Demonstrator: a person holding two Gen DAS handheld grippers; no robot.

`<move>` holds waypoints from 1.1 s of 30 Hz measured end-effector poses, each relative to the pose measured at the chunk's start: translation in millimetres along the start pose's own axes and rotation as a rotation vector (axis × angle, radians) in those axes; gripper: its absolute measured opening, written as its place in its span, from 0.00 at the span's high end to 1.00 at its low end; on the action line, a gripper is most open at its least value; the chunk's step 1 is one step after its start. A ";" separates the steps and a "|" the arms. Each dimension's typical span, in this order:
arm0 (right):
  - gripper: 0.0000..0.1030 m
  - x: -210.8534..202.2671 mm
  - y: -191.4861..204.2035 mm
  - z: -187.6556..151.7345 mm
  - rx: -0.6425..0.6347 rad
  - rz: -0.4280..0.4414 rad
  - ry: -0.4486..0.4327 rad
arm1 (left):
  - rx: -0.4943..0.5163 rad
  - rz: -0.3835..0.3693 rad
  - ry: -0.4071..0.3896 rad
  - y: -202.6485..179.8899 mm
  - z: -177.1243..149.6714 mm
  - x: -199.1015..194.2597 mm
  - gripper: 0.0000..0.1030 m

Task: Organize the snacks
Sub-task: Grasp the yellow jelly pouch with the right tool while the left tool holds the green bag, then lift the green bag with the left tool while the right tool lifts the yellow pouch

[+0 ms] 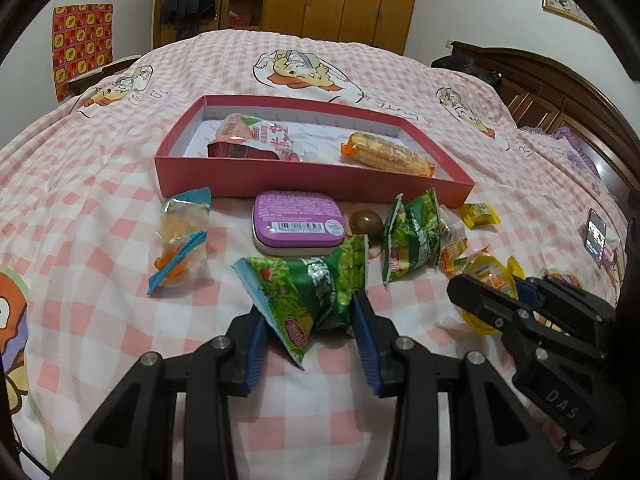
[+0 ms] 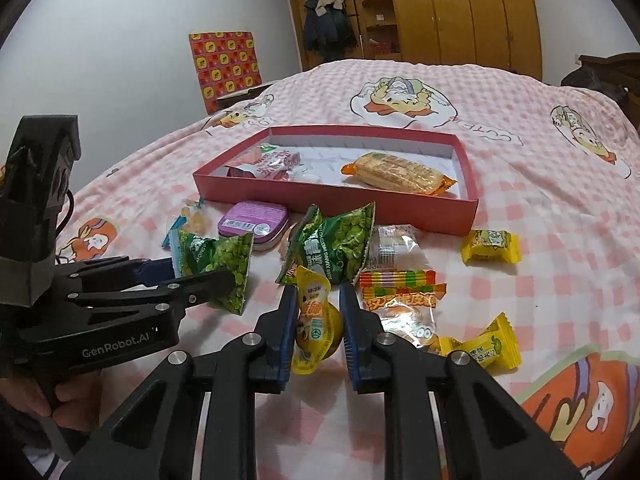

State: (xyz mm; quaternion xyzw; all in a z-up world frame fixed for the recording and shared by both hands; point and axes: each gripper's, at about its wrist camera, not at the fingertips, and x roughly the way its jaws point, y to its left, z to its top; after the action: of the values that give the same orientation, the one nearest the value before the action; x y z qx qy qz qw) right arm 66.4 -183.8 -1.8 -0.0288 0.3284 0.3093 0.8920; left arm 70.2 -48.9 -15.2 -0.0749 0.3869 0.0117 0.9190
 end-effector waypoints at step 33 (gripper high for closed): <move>0.79 -17.1 -18.8 5.8 0.119 0.100 -0.059 | 0.001 0.021 -0.031 1.7 10.4 -34.8 0.63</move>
State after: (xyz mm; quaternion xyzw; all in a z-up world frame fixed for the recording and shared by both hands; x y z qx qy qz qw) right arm 70.3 -206.6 10.2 0.0499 0.3206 0.3341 0.8849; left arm 53.0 -44.4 16.5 -0.0702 0.3733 0.0221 0.9248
